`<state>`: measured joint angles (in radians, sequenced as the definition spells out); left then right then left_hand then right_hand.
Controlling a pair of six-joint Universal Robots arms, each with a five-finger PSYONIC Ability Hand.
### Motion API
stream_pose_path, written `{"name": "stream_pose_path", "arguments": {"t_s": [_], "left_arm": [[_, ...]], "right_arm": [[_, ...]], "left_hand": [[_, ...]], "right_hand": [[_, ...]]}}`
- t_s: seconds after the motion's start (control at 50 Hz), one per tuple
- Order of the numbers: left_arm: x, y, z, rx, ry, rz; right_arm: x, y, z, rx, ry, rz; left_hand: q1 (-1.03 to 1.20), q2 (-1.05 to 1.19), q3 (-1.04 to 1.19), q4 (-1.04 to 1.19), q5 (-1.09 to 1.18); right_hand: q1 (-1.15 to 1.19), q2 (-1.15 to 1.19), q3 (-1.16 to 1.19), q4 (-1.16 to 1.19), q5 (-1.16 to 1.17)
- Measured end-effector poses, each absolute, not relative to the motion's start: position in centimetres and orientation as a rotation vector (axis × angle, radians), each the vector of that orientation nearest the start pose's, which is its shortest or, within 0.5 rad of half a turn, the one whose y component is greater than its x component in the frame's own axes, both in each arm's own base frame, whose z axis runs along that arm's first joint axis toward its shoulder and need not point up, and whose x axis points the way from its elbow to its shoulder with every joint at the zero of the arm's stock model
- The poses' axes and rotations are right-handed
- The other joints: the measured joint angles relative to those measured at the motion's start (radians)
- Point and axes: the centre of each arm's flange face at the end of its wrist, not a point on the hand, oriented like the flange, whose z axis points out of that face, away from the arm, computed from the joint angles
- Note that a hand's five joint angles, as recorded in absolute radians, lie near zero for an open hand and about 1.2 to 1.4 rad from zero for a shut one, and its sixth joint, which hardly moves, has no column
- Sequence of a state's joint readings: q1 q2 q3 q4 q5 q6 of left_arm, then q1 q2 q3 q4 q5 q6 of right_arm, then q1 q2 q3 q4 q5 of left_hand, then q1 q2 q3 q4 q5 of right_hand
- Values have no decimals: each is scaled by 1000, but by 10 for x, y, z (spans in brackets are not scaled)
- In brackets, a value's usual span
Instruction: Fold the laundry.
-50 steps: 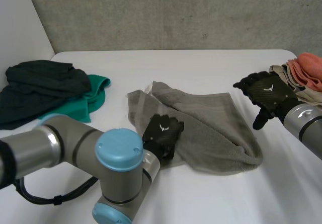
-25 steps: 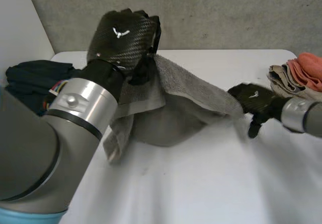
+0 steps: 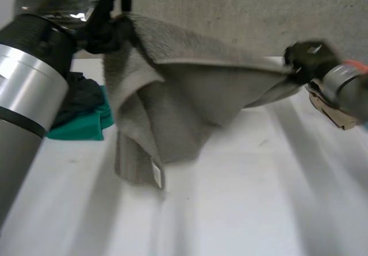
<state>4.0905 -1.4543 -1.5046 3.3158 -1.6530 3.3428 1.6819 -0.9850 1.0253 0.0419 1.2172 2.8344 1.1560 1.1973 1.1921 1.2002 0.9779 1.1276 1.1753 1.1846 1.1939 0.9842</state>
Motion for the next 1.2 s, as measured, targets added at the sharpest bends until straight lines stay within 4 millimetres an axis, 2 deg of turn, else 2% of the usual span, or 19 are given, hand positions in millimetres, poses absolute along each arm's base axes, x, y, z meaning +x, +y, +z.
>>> {"name": "stream_pose_path", "arguments": {"t_s": [0.04, 0.08, 0.18, 0.28, 0.38, 0.44, 0.56, 0.64, 0.66, 0.68, 0.7, 0.72, 0.76, 0.82, 0.86, 0.96, 0.98, 1.06, 1.2], "left_arm": [[-266, -176, 385, 654, 1868, -2780], [-257, -186, 383, 613, 1882, -2731], [-240, -204, 372, 571, 1944, -2613], [-230, -224, 346, 602, 2058, -2473], [-231, -249, 304, 680, 2218, -2319], [-237, -269, 275, 729, 2314, -2222], [-255, -319, 249, 742, 2312, -2229], [-271, -361, 268, 697, 2124, -2429], [-272, -366, 272, 687, 2089, -2463], [-277, -379, 290, 653, 1961, -2579], [-277, -379, 290, 653, 1961, -2579], [-280, -389, 309, 614, 1819, -2693], [-284, -397, 337, 556, 1615, -2837], [-286, -399, 368, 485, 1372, -2985], [-286, -397, 379, 459, 1288, -3032], [-287, -395, 384, 446, 1251, -3056], [-286, -391, 372, 464, 1326, -3025], [-281, -381, 343, 509, 1508, -2929], [-267, -346, 263, 618, 1944, -2620]], "right_arm": [[200, -402, 275, -821, 2044, -2094], [184, -389, 315, -864, 2009, -2180], [167, -355, 375, -952, 1953, -2302], [162, -329, 399, -1029, 1947, -2318], [165, -327, 384, -1102, 2020, -2215], [170, -339, 356, -1145, 2093, -2100], [184, -373, 307, -1185, 2193, -1982], [195, -403, 299, -1163, 2188, -2106], [198, -408, 302, -1152, 2173, -2147], [199, -411, 303, -1144, 2163, -2173], [199, -411, 303, -1144, 2163, -2173], [209, -426, 321, -1064, 2061, -2367], [215, -432, 340, -968, 1940, -2519], [220, -434, 366, -827, 1759, -2670], [220, -432, 378, -767, 1679, -2715], [220, -426, 386, -718, 1617, -2732], [218, -415, 383, -712, 1625, -2690], [218, -405, 356, -767, 1721, -2570], [221, -378, 273, -979, 1956, -2211]], "left_hand": [[0, 0, 0, 0, 0], [0, 0, 0, 0, 0], [0, 0, 0, 0, 0], [0, 0, 0, 0, 0], [0, 0, 0, 0, 0], [0, 1, 0, 0, 0], [0, 1, 1, 0, 0], [0, 1, 1, 0, 0], [0, 1, 1, 0, 0], [0, 1, 1, 0, 0], [0, 1, 1, 0, 0], [0, 1, 1, 0, 0], [0, 1, 1, 0, 0], [0, 1, 1, 0, 0], [0, 1, 1, 0, 0], [0, 1, 1, 0, 0], [0, 1, 1, 0, 12], [0, 1, 1, 0, 13], [0, 2, 1, 0, 13]], "right_hand": [[0, 0, 0, 0, 0], [0, 0, 0, 0, 0], [0, 0, 0, 1, 0], [0, 0, 0, 2, 0], [0, 0, 0, 4, 0], [0, 0, 0, 4, 8], [0, 0, 0, 4, 13], [0, 0, 5, 4, 13], [0, 0, 5, 4, 13], [0, 1, 5, 4, 13], [0, 1, 5, 4, 13], [0, 1, 5, 4, 13], [0, 1, 5, 4, 13], [0, 1, 5, 4, 20], [0, 1, 5, 4, 22], [0, 1, 5, 4, 24], [0, 1, 5, 4, 28], [0, 1, 5, 4, 28], [0, 1, 6, 4, 28]]}}
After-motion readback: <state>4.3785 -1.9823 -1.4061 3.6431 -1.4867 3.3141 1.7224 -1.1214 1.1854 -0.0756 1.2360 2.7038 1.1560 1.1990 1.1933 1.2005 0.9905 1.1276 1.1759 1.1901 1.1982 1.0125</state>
